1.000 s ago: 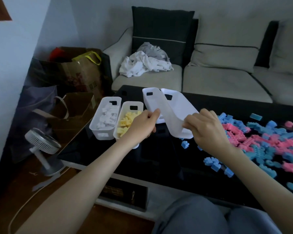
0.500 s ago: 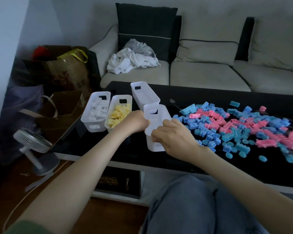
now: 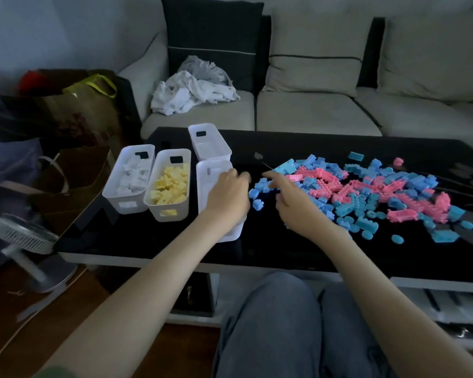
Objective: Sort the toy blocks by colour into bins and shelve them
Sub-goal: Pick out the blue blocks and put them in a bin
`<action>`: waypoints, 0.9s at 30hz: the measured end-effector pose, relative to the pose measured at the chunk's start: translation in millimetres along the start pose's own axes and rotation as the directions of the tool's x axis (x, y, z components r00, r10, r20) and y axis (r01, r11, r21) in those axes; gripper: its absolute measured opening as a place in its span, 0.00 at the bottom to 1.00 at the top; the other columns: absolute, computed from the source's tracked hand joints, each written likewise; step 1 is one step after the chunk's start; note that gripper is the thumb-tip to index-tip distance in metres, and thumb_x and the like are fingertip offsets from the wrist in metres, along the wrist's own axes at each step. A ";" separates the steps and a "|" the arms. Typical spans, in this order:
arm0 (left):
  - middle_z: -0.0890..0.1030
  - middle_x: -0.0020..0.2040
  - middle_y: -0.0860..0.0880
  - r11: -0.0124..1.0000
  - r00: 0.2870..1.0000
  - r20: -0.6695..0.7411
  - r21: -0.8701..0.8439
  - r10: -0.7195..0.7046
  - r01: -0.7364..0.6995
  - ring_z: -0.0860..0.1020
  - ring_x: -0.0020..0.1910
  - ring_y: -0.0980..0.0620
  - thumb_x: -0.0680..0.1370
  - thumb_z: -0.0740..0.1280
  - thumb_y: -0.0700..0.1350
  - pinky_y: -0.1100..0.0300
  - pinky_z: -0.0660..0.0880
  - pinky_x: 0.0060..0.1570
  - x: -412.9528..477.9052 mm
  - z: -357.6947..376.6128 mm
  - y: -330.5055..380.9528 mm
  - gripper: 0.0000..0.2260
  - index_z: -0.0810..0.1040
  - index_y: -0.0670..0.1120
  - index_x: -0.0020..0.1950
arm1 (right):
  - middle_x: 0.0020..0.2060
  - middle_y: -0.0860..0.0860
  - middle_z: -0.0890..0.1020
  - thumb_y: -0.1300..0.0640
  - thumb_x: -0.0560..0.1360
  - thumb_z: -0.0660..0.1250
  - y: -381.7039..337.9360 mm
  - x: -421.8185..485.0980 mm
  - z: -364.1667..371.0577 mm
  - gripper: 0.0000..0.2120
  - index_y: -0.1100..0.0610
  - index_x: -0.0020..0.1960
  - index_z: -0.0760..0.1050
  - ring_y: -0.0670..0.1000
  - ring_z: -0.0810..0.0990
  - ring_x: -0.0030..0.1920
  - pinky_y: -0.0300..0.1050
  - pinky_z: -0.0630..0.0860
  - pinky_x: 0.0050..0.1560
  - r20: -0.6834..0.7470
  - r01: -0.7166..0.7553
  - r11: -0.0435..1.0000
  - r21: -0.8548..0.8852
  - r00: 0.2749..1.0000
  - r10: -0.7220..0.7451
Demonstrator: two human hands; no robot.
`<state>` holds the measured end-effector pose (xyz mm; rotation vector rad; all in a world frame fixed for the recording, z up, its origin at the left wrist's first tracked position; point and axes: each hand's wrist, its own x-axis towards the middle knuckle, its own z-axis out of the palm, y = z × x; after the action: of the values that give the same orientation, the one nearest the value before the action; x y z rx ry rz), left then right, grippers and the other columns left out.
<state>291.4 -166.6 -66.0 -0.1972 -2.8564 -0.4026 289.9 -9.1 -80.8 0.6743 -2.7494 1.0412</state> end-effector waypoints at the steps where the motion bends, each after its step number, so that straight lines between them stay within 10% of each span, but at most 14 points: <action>1: 0.72 0.58 0.43 0.998 0.999 0.026 -0.043 0.044 -0.043 0.69 0.61 0.43 0.77 0.60 0.35 0.53 0.71 0.53 0.0 7.4 8.1 0.15 0.72 0.43 0.63 | 0.63 0.58 0.73 0.71 0.76 0.54 11.4 -4.4 -10.3 0.28 0.51 0.72 0.57 0.54 0.77 0.50 0.47 0.72 0.45 0.013 -0.112 0.994 -0.003 0.994 0.113; 5: 0.66 0.66 0.43 0.977 0.933 0.305 -0.143 0.192 -0.155 0.62 0.68 0.44 0.77 0.62 0.43 0.51 0.68 0.64 1.3 36.8 45.6 0.21 0.66 0.45 0.70 | 0.69 0.57 0.62 0.60 0.76 0.63 53.9 -31.7 -44.3 0.32 0.45 0.71 0.48 0.56 0.78 0.47 0.48 0.76 0.44 0.188 -0.359 0.909 -0.214 0.898 0.398; 10: 0.59 0.71 0.41 0.968 0.815 0.529 -0.058 0.238 -0.246 0.59 0.71 0.42 0.75 0.66 0.60 0.48 0.68 0.64 5.9 67.8 73.7 0.38 0.51 0.45 0.76 | 0.66 0.54 0.58 0.50 0.71 0.71 63.0 -32.6 -46.3 0.36 0.49 0.70 0.52 0.57 0.75 0.54 0.51 0.75 0.52 0.382 -0.220 0.857 -0.465 0.824 0.419; 17: 0.63 0.69 0.41 0.937 0.784 0.519 -0.128 0.342 -0.324 0.69 0.64 0.40 0.80 0.59 0.54 0.49 0.71 0.58 21.5 86.3 82.1 0.28 0.54 0.45 0.75 | 0.48 0.48 0.62 0.56 0.74 0.66 84.7 -18.0 -47.6 0.09 0.52 0.48 0.66 0.49 0.70 0.40 0.46 0.71 0.45 0.376 -0.189 0.916 -0.353 0.868 0.324; 27: 0.72 0.51 0.48 0.913 0.883 0.265 -0.245 0.387 -0.327 0.75 0.48 0.48 0.78 0.64 0.52 0.56 0.70 0.44 16.7 52.9 64.8 0.12 0.67 0.48 0.55 | 0.49 0.48 0.72 0.57 0.73 0.66 102.8 -16.8 -56.4 0.09 0.53 0.51 0.69 0.46 0.71 0.45 0.38 0.67 0.42 0.263 -0.178 0.942 -0.286 0.930 0.255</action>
<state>274.3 -88.0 -94.4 -0.8877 -2.9782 -0.6176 256.5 102.1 -104.3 0.5310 -3.2061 0.6353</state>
